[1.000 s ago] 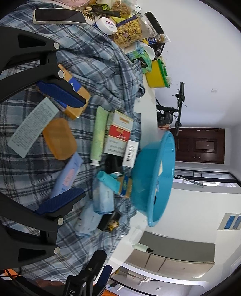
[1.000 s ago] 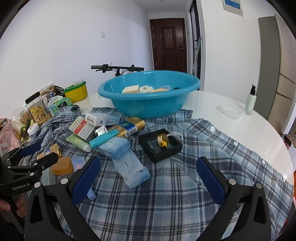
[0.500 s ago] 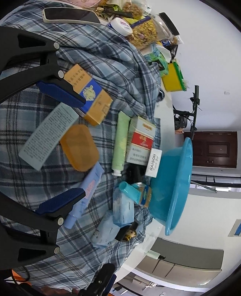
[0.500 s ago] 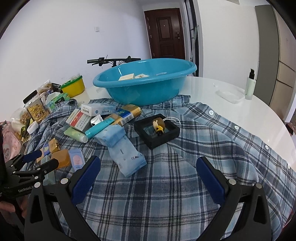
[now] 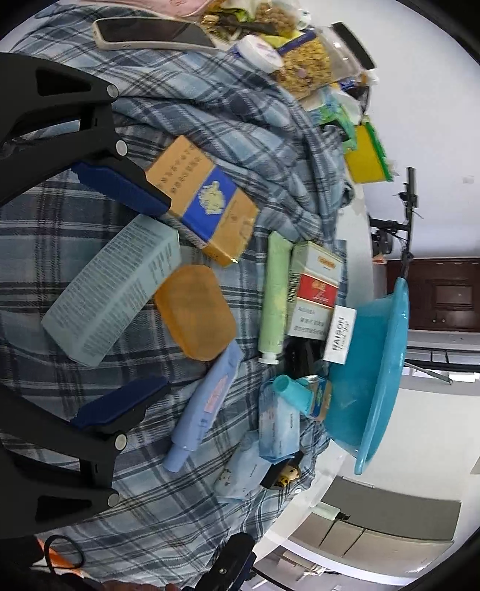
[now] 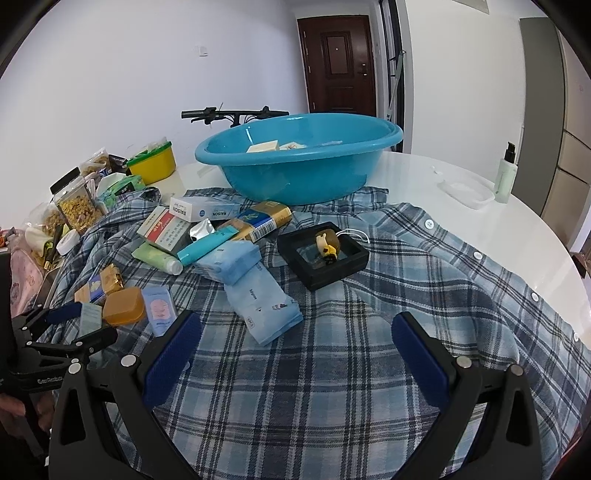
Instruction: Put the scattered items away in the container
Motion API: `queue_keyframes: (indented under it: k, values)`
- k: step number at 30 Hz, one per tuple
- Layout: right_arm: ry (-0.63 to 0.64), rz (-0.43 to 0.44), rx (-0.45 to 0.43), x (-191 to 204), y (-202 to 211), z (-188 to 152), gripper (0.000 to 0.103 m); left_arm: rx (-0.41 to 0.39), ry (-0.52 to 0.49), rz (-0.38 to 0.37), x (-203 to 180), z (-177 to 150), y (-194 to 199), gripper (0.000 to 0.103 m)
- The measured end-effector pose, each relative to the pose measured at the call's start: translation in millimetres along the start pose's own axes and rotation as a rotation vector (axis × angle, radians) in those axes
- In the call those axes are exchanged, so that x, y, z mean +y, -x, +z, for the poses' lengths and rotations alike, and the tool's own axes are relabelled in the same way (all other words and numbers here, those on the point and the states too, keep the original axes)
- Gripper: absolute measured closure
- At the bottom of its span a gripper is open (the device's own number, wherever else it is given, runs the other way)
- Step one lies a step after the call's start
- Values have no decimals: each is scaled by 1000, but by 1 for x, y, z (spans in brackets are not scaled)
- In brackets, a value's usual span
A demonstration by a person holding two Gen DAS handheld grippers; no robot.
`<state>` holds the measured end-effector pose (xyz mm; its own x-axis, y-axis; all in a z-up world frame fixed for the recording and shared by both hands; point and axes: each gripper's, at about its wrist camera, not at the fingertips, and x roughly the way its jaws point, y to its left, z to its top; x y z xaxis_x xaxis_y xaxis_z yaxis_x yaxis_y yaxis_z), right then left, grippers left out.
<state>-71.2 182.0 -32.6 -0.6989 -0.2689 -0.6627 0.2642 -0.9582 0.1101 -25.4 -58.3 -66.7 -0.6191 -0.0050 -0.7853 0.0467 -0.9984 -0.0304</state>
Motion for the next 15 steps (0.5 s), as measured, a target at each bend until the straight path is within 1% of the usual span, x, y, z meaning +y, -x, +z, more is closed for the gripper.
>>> queue_keyframes:
  k: [4, 7, 11, 13, 14, 15]
  values:
    - [7, 1, -2, 1, 1, 0, 0, -11, 12, 30, 7, -3, 6, 13]
    - [2, 8, 3, 2, -1, 0, 0, 9, 16, 37, 12, -5, 3, 13]
    - [5, 12, 9, 4, -2, -2, 0, 3, -9, 42, 9, -7, 4, 13]
    - [8, 12, 11, 4, -2, -2, 0, 18, 0, 13, 9, -8, 2, 28]
    - [7, 12, 11, 4, -2, -2, 0, 28, 5, 13, 10, -9, 0, 42]
    - [6, 11, 11, 4, -3, -2, 0, 27, 3, 14, 10, -10, -1, 45]
